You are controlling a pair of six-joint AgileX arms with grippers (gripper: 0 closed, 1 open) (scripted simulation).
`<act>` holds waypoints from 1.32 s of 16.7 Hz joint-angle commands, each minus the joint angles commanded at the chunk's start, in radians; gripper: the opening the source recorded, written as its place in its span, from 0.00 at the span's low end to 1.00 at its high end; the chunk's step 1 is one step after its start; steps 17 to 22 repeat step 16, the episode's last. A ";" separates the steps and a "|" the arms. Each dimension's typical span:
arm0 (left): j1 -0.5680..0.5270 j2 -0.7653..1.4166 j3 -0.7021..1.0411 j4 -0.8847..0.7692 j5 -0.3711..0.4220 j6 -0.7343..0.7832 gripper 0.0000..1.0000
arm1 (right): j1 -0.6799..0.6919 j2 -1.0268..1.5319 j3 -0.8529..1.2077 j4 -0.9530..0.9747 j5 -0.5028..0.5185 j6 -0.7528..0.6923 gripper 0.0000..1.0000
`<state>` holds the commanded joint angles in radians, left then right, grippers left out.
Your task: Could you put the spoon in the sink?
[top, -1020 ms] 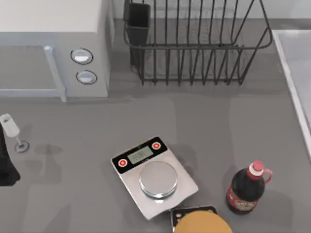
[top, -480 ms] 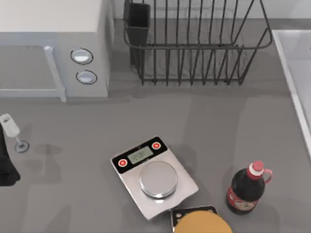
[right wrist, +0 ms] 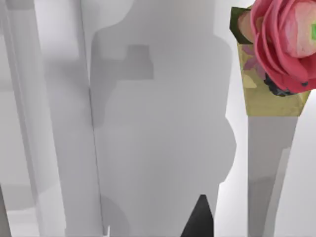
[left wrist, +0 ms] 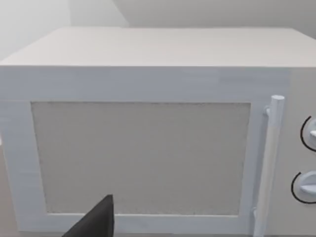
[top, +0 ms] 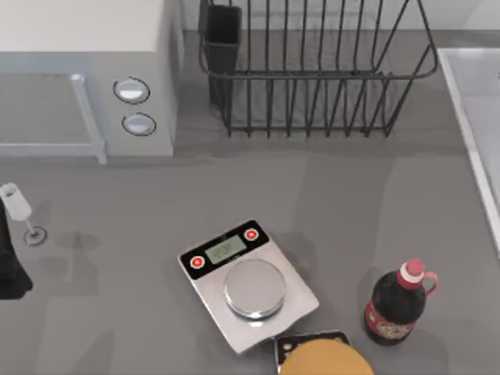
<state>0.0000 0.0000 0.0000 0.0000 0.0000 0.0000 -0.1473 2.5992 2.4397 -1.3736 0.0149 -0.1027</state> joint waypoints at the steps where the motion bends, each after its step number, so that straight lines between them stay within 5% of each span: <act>1: 0.000 0.000 0.000 0.000 0.000 0.000 1.00 | 0.000 0.000 0.000 0.000 0.000 0.000 0.30; 10: 0.000 0.000 0.000 0.000 0.000 0.000 1.00 | 0.000 0.000 0.000 0.000 0.000 0.000 0.98; 22: 0.000 0.000 0.000 0.000 0.000 0.000 1.00 | 0.000 0.000 0.000 0.000 0.000 0.000 1.00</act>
